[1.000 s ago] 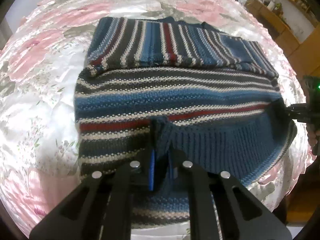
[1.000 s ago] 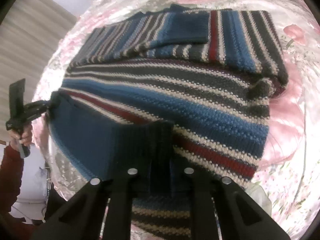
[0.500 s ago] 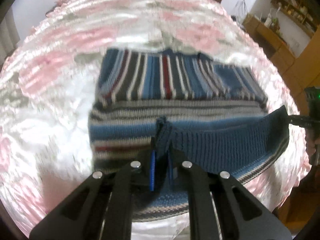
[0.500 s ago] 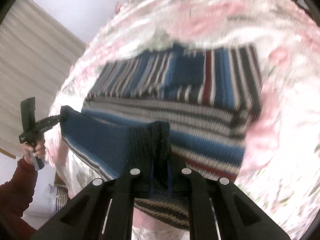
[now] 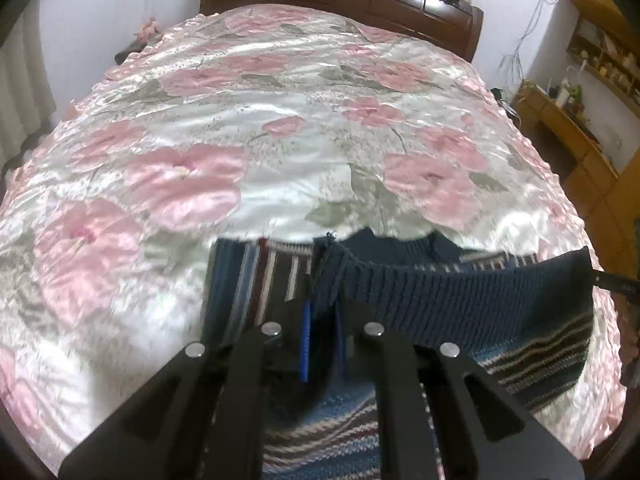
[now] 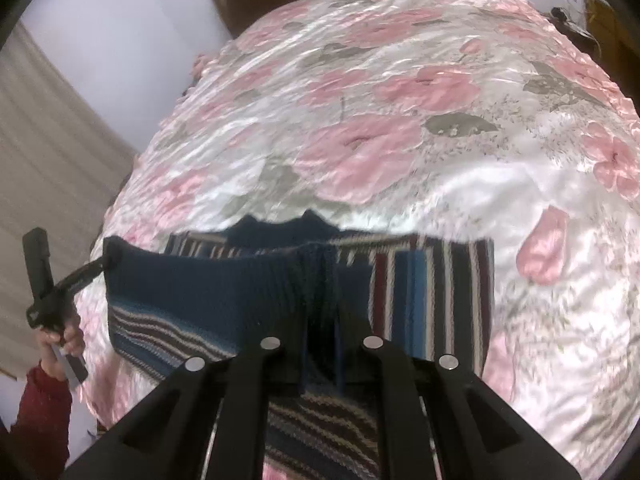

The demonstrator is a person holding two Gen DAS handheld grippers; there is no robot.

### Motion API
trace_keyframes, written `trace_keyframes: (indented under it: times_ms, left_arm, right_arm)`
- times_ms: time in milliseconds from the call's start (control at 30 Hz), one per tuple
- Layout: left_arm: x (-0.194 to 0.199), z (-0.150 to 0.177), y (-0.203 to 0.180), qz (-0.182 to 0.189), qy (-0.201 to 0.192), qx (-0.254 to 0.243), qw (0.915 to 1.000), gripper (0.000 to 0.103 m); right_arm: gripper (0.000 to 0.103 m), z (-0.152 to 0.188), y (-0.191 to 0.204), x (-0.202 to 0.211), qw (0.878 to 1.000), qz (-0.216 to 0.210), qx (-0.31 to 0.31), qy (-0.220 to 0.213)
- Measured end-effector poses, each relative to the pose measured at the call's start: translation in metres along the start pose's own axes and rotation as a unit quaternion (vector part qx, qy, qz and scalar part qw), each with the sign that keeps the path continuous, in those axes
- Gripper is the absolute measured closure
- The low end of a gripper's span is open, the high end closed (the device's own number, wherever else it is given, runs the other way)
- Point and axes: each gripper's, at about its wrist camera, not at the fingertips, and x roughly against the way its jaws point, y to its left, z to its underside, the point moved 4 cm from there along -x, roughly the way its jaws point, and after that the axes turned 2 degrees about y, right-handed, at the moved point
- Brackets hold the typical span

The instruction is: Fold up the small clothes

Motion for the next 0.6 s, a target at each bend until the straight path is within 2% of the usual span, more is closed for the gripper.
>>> trace_keyframes:
  times_ms: [167,267,600]
  left_arm:
    - [-0.04,-0.016,0.002,-0.009,0.004,0.012,0.9999,0.094]
    - [-0.067,-0.017,0.002,-0.028,0.019,0.003,0.9994,0.094]
    - [-0.132,-0.002,0.01,-0.072,0.067,-0.01,0.9951,0.094]
  right_arm:
    - [0.093,-0.024,-0.019,-0.033,1.0,0.02,-0.011,0.002]
    - [0.093,-0.03,-0.032,-0.053,0.999,0.034,-0.019,0.012]
    - [0.093,-0.024,-0.066,-0.119,0.996,0.063,-0.044,0.053]
